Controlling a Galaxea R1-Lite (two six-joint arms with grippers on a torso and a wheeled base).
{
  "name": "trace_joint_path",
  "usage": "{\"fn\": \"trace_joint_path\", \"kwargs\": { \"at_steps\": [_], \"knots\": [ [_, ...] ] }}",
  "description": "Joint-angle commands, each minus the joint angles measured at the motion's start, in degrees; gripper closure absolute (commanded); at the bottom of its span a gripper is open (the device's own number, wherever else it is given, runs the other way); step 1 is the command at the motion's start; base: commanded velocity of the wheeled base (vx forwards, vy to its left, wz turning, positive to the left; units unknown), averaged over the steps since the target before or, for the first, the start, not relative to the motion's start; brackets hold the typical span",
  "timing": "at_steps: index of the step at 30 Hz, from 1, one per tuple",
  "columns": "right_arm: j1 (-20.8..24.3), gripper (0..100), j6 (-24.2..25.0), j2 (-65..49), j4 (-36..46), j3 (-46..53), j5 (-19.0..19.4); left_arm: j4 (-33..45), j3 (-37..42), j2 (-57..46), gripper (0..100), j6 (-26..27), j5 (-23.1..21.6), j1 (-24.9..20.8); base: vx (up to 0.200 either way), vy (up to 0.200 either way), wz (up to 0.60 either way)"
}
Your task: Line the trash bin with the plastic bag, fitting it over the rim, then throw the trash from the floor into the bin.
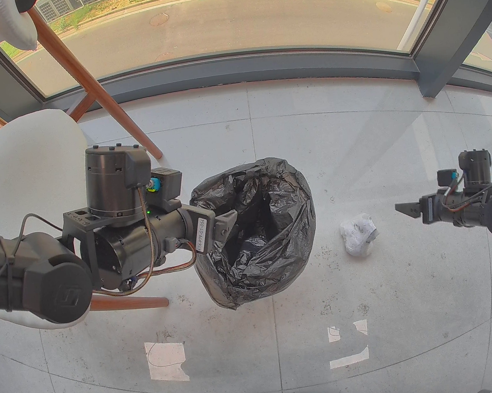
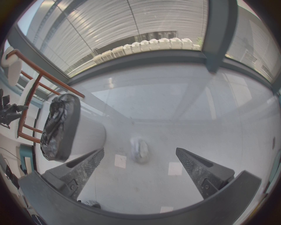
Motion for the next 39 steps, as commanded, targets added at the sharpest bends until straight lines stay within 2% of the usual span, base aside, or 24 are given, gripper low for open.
{"fn": "trace_joint_path", "kwargs": {
  "at_steps": [1, 6, 10, 16, 23, 32, 39],
  "knots": [
    [-1.7, 0, 0.2, 4.7, -6.2, 3.0, -0.1, -0.1, 1.5, -1.4, 0, -0.1, -0.7, -0.6, 0.000, 0.000, 0.00],
    [2.1, 0, 2.5, 12.5, -17.7, 2.5, -0.1, -0.1, 1.0, -1.0, 0, 0.0, -0.7, -0.5, 0.000, 0.000, 0.00],
    [5.3, 0, 5.7, 17.2, -22.3, 0.1, -0.9, -0.1, 1.3, -1.0, 0, -0.3, -0.6, -0.4, 0.000, 0.000, 0.00],
    [7.0, 0, 5.7, 23.8, -22.9, -4.8, -1.4, -0.5, 1.1, -0.8, 0, -0.3, -0.6, -0.1, 0.000, 0.000, 0.00],
    [7.5, 0, 5.2, 32.2, -28.0, -14.6, -3.4, -3.1, 1.6, -0.6, 0, -0.2, -0.5, 0.0, 0.000, 0.000, 0.00],
    [7.7, 0, 5.1, 38.0, -27.2, -22.3, -4.2, -3.1, 1.6, -0.7, 0, -0.3, -0.4, 0.3, 0.000, 0.000, 0.00],
    [7.5, 0, 4.8, 40.0, -23.6, -26.0, -4.3, -3.1, 1.7, -0.7, 0, -0.3, -0.3, 0.3, 0.000, 0.000, 0.00]
  ]
}}
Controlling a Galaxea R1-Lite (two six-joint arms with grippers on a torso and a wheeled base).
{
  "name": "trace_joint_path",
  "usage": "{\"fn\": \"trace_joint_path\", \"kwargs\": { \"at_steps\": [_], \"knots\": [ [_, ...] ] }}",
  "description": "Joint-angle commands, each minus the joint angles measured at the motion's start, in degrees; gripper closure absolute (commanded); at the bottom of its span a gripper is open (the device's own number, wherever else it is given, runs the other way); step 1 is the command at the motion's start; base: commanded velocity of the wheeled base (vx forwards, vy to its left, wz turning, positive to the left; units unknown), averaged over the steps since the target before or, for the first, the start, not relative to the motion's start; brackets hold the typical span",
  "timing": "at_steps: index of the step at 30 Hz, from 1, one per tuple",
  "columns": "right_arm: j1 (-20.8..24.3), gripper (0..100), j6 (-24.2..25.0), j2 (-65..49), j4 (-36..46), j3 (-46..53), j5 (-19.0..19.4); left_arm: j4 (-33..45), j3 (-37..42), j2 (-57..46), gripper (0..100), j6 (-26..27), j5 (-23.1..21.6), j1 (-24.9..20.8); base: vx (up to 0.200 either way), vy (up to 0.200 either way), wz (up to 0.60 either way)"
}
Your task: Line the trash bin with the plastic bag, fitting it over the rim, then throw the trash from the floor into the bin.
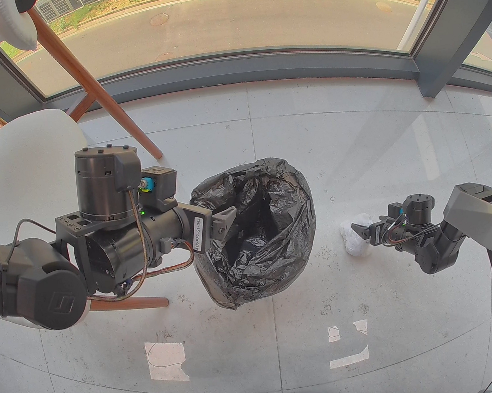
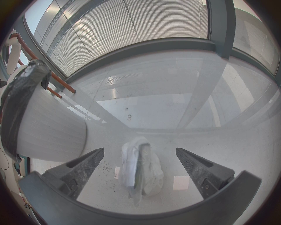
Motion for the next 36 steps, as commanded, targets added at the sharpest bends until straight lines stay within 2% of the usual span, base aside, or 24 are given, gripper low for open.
{"fn": "trace_joint_path", "kwargs": {
  "at_steps": [1, 5, 6, 16, 18, 21, 28, 31, 36],
  "knots": [
    [-0.2, 0, -0.1, 3.2, 0.4, -2.2, 0.0, 0.0, 0.1, 0.2, 0, 0.1, 0.1, 0.0, 0.000, 0.000, 0.00],
    [-0.1, 0, -0.1, 4.3, 0.5, -3.5, 0.0, 0.0, 0.2, 0.3, 0, 0.3, 0.0, 0.0, 0.000, 0.000, 0.00],
    [0.0, 100, -0.1, 4.5, 0.5, -3.5, 0.0, 0.0, 0.2, 0.2, 0, 0.3, 0.0, 0.0, 0.000, 0.000, 0.00],
    [-0.5, 100, 0.4, 1.6, 1.5, -0.9, -1.0, -0.9, 2.9, -0.1, 0, 0.5, -0.1, 0.2, 0.000, 0.000, 0.00],
    [-0.8, 100, 0.8, -3.4, 1.6, 2.6, -0.8, -2.6, 4.1, -0.4, 0, 0.3, -0.1, 0.1, 0.000, 0.000, 0.00],
    [-1.8, 100, 0.8, -14.8, 1.5, 12.8, 0.0, -3.8, 5.0, -0.6, 0, 0.4, -0.2, 0.2, 0.000, 0.000, 0.00],
    [-1.8, 100, 0.9, -33.0, 1.7, 24.3, 0.6, -4.6, 5.0, -0.6, 0, 3.0, -0.5, 2.7, 0.000, 0.000, 0.00],
    [1.1, 100, 0.9, -42.3, 2.1, 29.7, 1.9, -5.9, 5.3, -0.8, 0, 4.0, -1.2, 2.8, 0.000, 0.000, 0.00],
    [7.7, 100, 0.7, -49.0, 2.1, 34.0, 2.2, -6.0, 6.5, -2.6, 0, 3.9, -1.2, 2.8, 0.000, 0.000, 0.00]
  ]
}}
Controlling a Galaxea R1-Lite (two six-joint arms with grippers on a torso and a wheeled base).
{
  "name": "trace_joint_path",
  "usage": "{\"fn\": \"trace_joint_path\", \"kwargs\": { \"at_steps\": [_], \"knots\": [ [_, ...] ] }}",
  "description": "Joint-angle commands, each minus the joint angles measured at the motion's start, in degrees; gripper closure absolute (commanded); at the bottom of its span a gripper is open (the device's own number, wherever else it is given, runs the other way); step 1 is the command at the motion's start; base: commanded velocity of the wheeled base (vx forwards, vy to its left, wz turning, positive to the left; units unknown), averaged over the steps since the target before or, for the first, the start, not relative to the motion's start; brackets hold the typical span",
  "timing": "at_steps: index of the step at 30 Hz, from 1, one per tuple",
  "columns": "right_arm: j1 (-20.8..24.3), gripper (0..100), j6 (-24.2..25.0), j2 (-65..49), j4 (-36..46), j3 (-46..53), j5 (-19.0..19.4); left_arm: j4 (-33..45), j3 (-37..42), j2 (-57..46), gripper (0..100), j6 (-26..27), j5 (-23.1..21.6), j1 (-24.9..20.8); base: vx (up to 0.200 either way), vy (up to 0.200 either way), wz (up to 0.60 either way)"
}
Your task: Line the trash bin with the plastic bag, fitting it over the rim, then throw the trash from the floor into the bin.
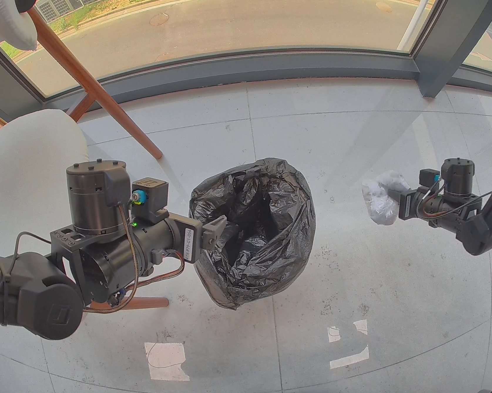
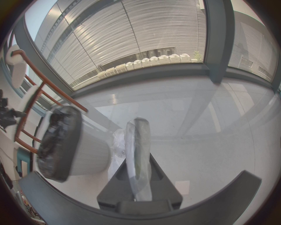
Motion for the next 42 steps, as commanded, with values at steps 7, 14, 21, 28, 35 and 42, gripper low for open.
{"fn": "trace_joint_path", "kwargs": {
  "at_steps": [7, 14, 21, 28, 35, 42],
  "knots": [
    [16.9, 100, 0.0, -18.7, -0.1, 9.3, 0.7, -1.0, 1.8, -3.5, 0, 1.2, -0.4, 2.7, 0.000, 0.000, 0.00],
    [23.9, 100, -0.1, -13.5, 0.1, 3.3, 0.6, -1.1, 3.4, -5.1, 0, 1.2, -0.4, 3.2, 0.000, 0.000, 0.00],
    [25.4, 100, -0.4, -4.2, 0.6, -9.4, 0.5, -1.1, 3.5, -5.5, 0, 1.2, -0.4, 3.3, 0.000, 0.000, 0.00],
    [27.7, 100, -0.2, -0.2, 2.0, -11.7, 0.5, -2.0, 3.4, -5.3, 0, 1.1, -0.4, 3.3, 0.000, 0.000, 0.00],
    [28.1, 100, -0.6, 5.0, 1.3, -14.8, 0.4, -2.1, 3.7, -5.1, 0, 1.2, -0.5, 3.3, 0.000, 0.000, 0.00],
    [28.0, 100, -0.6, 9.5, 1.9, -20.6, 0.3, -2.1, 3.4, -4.8, 0, 1.2, -0.5, 3.2, 0.000, 0.000, 0.00]
  ]
}}
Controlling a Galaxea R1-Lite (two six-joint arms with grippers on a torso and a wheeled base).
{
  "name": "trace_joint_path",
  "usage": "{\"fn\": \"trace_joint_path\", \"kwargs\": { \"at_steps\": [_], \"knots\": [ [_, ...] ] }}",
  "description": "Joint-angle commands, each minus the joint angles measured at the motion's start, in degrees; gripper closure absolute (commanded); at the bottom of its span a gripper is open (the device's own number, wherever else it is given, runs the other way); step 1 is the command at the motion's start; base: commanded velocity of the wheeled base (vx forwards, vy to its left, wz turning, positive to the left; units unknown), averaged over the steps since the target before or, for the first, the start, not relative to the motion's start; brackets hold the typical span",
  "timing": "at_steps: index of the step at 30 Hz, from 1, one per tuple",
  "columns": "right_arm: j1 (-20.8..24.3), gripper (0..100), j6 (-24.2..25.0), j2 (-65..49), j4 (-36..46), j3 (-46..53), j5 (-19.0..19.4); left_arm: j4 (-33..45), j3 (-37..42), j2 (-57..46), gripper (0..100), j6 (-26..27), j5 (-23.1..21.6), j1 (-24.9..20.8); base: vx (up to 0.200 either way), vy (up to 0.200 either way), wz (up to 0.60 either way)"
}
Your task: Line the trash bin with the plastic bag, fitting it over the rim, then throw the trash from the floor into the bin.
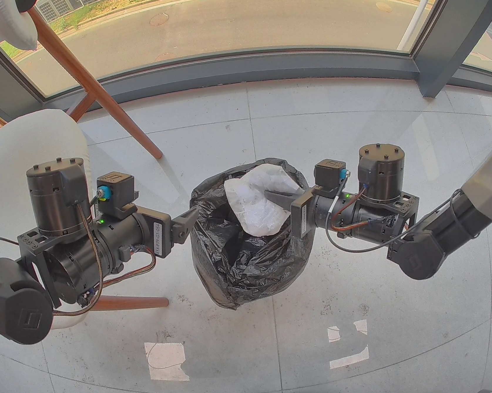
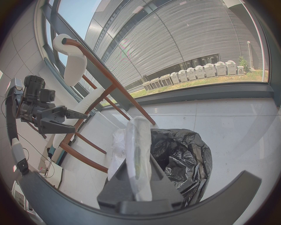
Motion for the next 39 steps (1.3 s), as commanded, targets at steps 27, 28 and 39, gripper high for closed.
{"fn": "trace_joint_path", "kwargs": {
  "at_steps": [27, 28, 39],
  "knots": [
    [-17.7, 0, -0.4, -39.9, 0.6, 30.0, -3.5, 0.8, 13.1, -27.1, 0, -0.4, 0.3, 7.9, 0.000, 0.000, 0.00],
    [-20.4, 0, -0.7, -44.4, 0.6, 34.4, -3.5, 1.3, 16.7, -32.2, 0, -0.4, 0.2, 12.5, 0.000, 0.000, 0.00],
    [-35.7, 0, -3.5, -69.6, 0.7, 59.0, -4.1, 5.9, 41.3, -64.0, 0, -2.5, 0.4, 24.1, 0.000, 0.000, 0.00]
  ]
}}
